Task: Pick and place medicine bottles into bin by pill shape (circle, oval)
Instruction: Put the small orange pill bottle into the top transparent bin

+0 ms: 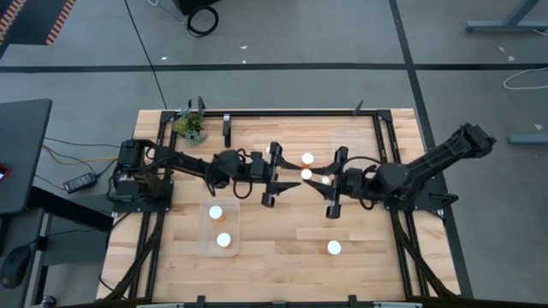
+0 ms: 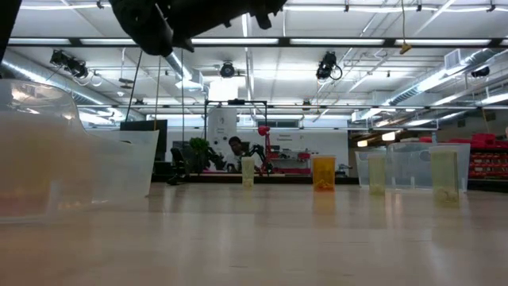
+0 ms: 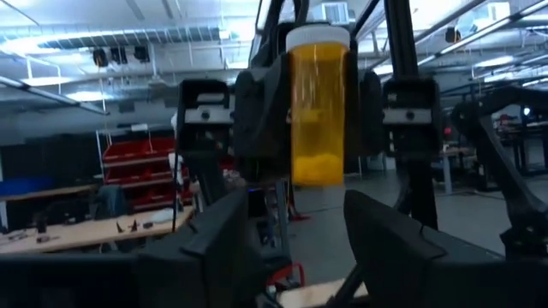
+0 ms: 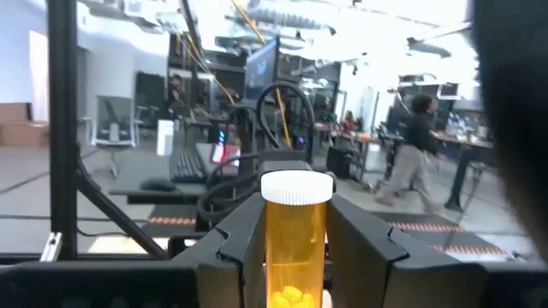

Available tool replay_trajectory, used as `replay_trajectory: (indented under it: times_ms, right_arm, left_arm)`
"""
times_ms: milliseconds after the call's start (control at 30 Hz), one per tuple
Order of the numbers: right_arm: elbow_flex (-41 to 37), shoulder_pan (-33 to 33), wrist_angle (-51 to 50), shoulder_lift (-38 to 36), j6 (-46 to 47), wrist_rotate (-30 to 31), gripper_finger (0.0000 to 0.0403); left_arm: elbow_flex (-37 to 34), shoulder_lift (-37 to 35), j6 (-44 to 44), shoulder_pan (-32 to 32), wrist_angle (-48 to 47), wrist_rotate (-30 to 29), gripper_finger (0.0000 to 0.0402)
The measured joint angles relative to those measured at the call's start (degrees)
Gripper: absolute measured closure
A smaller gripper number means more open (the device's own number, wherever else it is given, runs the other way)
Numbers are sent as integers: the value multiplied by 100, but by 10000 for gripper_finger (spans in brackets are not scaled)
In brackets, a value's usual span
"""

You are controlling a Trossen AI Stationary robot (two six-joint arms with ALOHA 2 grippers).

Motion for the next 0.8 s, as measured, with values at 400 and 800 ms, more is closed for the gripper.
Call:
replay_trajectory:
  times_ms: [400,800]
  right_arm:
    - [0,-271,288,0,-360,-592,276]
    - [-2,-426,264,0,-330,-797,276]
  left_arm:
    - [165,0,0,2,-64,0,210]
    - [267,0,40,-38,8,1,216]
